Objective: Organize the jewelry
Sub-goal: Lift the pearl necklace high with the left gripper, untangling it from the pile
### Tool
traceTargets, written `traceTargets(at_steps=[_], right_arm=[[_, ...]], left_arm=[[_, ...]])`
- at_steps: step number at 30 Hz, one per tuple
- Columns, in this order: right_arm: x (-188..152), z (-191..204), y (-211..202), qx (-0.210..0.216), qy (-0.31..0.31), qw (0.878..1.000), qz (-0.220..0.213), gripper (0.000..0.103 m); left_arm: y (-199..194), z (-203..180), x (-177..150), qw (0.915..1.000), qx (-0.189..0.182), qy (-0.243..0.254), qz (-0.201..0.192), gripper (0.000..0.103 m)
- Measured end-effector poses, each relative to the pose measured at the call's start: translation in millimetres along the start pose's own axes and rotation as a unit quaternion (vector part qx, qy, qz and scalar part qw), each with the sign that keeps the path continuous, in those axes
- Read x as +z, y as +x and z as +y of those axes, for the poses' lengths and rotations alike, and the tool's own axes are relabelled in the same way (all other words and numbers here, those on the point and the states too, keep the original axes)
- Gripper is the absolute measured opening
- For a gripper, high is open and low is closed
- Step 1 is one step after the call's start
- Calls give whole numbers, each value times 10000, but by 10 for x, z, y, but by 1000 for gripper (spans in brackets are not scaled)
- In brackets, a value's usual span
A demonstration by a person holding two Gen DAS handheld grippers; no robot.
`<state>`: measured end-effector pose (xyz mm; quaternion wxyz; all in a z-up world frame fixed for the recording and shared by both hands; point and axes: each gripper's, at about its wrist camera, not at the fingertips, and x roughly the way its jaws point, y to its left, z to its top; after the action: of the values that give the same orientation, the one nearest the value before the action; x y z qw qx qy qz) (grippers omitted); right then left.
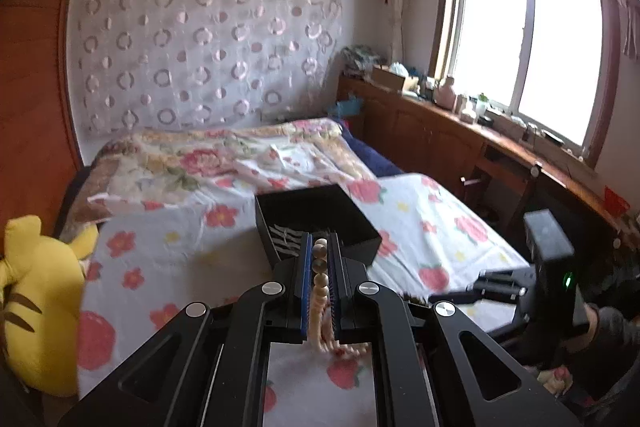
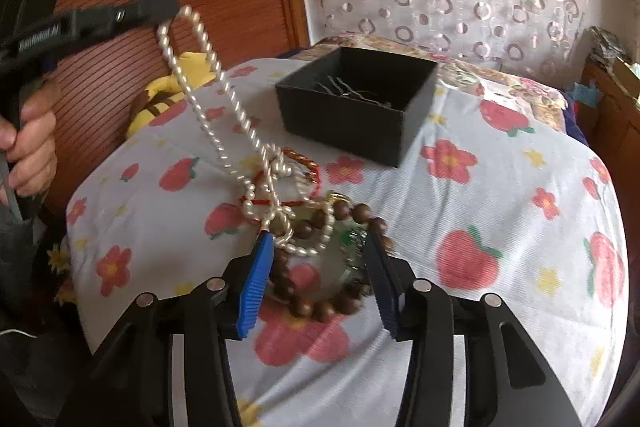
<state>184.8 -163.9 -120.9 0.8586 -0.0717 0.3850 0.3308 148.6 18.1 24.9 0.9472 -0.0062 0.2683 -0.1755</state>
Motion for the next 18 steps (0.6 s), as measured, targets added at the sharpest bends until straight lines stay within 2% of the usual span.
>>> traceTargets(at_steps=[8, 18], right_arm=[[118, 187, 152, 206, -153, 9997, 44, 43], [308, 339, 427, 394, -471, 9978, 237, 40]], left_arm=[[-226, 129, 226, 9992, 206, -24, -333, 6], [-427, 311, 285, 9974, 509, -70, -504, 6]])
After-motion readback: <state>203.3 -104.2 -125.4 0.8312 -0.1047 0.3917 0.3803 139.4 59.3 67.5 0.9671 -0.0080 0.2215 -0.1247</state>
